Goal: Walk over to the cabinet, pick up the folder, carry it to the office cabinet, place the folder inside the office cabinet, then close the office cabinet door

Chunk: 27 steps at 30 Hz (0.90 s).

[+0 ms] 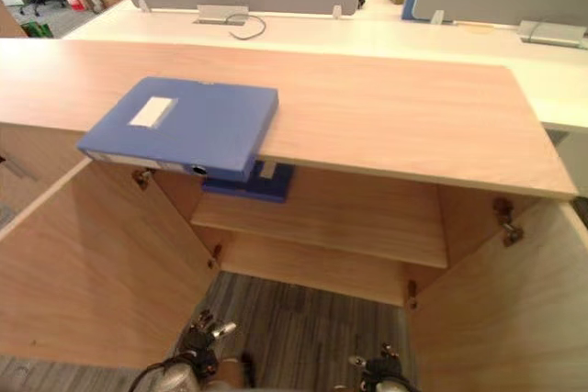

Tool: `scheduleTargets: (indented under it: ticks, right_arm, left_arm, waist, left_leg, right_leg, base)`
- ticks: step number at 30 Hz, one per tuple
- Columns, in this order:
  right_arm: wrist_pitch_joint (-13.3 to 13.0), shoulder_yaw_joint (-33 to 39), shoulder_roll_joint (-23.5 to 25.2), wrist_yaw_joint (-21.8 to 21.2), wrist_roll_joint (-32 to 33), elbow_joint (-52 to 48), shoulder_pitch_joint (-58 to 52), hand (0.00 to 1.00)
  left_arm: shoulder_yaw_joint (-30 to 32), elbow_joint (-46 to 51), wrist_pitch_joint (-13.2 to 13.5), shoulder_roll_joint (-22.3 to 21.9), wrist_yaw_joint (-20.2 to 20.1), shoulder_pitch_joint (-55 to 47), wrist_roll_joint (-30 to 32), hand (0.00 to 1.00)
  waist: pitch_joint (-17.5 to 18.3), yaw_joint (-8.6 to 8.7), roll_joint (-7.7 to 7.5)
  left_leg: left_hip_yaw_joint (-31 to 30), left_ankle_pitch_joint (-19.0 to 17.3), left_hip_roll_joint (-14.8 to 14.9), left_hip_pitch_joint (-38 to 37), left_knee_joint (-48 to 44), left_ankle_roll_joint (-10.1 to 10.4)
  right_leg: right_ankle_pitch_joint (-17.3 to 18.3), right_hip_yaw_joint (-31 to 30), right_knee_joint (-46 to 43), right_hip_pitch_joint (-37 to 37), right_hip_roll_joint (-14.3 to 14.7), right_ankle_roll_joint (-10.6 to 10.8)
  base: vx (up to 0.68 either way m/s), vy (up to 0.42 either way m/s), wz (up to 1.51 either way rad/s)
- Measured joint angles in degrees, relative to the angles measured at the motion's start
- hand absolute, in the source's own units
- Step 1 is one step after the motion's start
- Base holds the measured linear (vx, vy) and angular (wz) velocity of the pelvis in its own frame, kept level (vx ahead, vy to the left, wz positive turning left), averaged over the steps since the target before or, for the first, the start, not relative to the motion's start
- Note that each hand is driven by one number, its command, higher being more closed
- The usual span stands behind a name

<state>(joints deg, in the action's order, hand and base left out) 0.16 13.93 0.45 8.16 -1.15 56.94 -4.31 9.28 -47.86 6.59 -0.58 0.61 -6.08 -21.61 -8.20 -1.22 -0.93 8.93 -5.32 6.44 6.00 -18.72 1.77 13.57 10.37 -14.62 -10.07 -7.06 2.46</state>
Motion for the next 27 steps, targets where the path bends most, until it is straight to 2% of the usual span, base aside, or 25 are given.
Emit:
scheduleTargets:
  ticks: [1,2,4,5,6,7,8,9,11,14,19,23,27]
  right_arm:
    - [0.03,0.00,1.05,-0.24,-0.07,0.17,-0.47,0.00]
    - [0.04,-0.02,1.26,-0.40,-0.09,0.16,-0.53,0.00]
    - [0.02,-0.03,1.24,-0.93,-0.11,0.10,-0.78,0.00]
    - [0.00,-0.08,1.25,-0.99,-0.11,0.06,-1.12,0.00]
    - [-0.02,-0.65,1.20,-1.11,-0.12,-0.15,-1.74,0.00]
    - [0.00,-0.90,1.16,-1.23,-0.19,-0.34,-2.04,0.00]
    - [-0.03,-1.87,0.88,-1.37,-0.09,-0.86,-2.33,0.00]
    - [0.03,-2.49,0.18,-1.72,-0.28,-1.15,-2.49,0.00]
    - [0.24,-3.55,-1.43,-2.40,-0.28,-1.16,-2.58,0.00]
    - [0.33,-5.80,-2.39,-2.50,-0.34,-1.24,-2.47,0.00]
    - [0.51,-6.91,-2.49,-2.49,-0.67,-1.24,-2.30,0.00]
    - [0.91,-9.22,-2.44,-2.34,-2.45,-1.68,-2.34,0.00]
    - [1.38,-9.54,-1.59,-2.12,-2.45,-2.70,-3.13,0.00]
  left_arm:
    - [-0.51,-0.37,-0.55,1.34,-0.29,-0.54,-4.82,0.00]
    - [-1.06,-0.40,-0.64,1.76,-0.32,-0.84,-6.58,0.00]
    - [-4.34,2.13,-1.40,3.20,-0.59,-3.34,-12.35,0.00]
    - [-5.02,3.39,-1.57,3.38,-0.67,-4.28,-13.38,0.00]
    - [-6.18,6.13,-1.76,3.42,-0.78,-5.75,-15.55,0.00]
    - [-6.91,7.62,-1.88,3.47,-1.00,-6.48,-17.00,0.00]
    - [-8.56,10.75,-2.16,3.86,-1.27,-7.77,-18.76,0.00]
    - [-10.23,13.90,-2.52,3.46,-1.44,-8.97,-19.74,0.00]
    - [-13.07,21.73,-2.78,3.15,-2.10,-12.37,-20.03,0.00]
    - [-14.64,30.47,-2.79,3.25,-2.83,-15.02,-21.94,0.00]
    - [-15.26,34.56,-2.92,3.03,-2.62,-16.57,-21.64,0.00]
    - [-14.82,38.14,-2.92,2.88,-0.04,-19.01,-18.54,0.00]
    - [-13.51,40.37,-2.93,1.29,2.18,-20.92,-15.17,0.00]
  waist:
    - [1.45,-0.07,-1.69]
    - [1.78,-0.19,-1.87]
    - [2.41,-0.04,-1.20]
    - [2.72,0.03,-1.14]
    - [3.07,0.08,-1.12]
    - [3.09,0.03,-1.19]
    - [3.13,0.17,-1.53]
    - [3.41,0.20,-0.43]
    - [3.91,0.18,1.37]
    - [3.80,0.10,1.94]
    - [3.75,-0.33,1.69]
    - [3.78,-1.45,1.02]
    - [4.26,-1.64,-0.06]
  left_leg:
    - [0.33,1.10,-1.79,-2.24,4.27,-0.54]
    - [0.41,1.58,-2.10,-3.21,5.91,-0.70]
    - [0.26,3.29,-1.82,-6.98,11.48,-0.94]
    - [0.15,3.44,-1.64,-7.38,12.14,-0.92]
    - [-0.05,3.64,-1.56,-7.54,12.91,-0.77]
    - [-0.09,3.79,-1.86,-7.55,13.29,-0.55]
    - [-0.47,4.25,-3.22,-8.02,14.59,-0.22]
    - [-0.56,5.45,-3.15,-9.30,16.78,0.23]
    - [-0.57,7.33,-2.33,-11.36,20.78,0.75]
    - [-0.80,8.12,-1.14,-12.23,22.32,1.62]
    - [-0.72,8.94,-1.68,-12.86,23.67,1.74]
    - [-0.80,9.33,-2.82,-12.95,23.95,1.17]
    - [-2.53,9.94,-4.04,-12.64,24.03,0.56]
  right_leg:
    - [-1.08,-0.08,0.06,-0.23,-1.34,-0.08]
    - [-1.75,-0.12,-0.13,-0.30,-1.52,-0.08]
    - [-3.67,-0.74,-2.80,0.54,-1.01,-0.01]
    - [-2.01,-1.13,-1.74,0.39,-0.63,0.44]
    - [-1.16,-1.32,3.88,0.04,0.21,0.57]
    - [-1.98,-1.32,6.73,0.13,0.37,-0.03]
    - [-4.19,-0.67,8.70,0.43,-0.17,0.70]
    - [-4.16,-1.02,8.89,0.13,0.03,0.76]
    - [-4.14,-0.99,8.79,-0.11,0.98,0.77]
    - [-4.14,-0.99,8.35,-0.18,2.22,0.77]
    - [-4.13,-1.00,8.17,0.00,1.71,0.79]
    - [-3.85,-0.77,8.21,-0.14,0.50,1.26]
    - [-3.40,0.65,8.40,-0.87,-0.40,2.01]
  base:
    - [0.33,0.203,0.14]
    - [0.30,0.184,0.10]
    - [0.21,0.103,0.05]
    - [0.15,0.023,0.08]
    - [0.08,-0.024,0.07]
    - [0.07,-0.062,0.12]
    - [0.05,-0.111,0.09]
    - [0.04,-0.103,0.09]
    - [0.02,-0.093,0.03]
    - [-0.02,-0.082,0.01]
    - [-0.04,-0.006,-0.01]
    - [-0.05,0.049,0.02]
    - [-0.06,0.031,0.23]
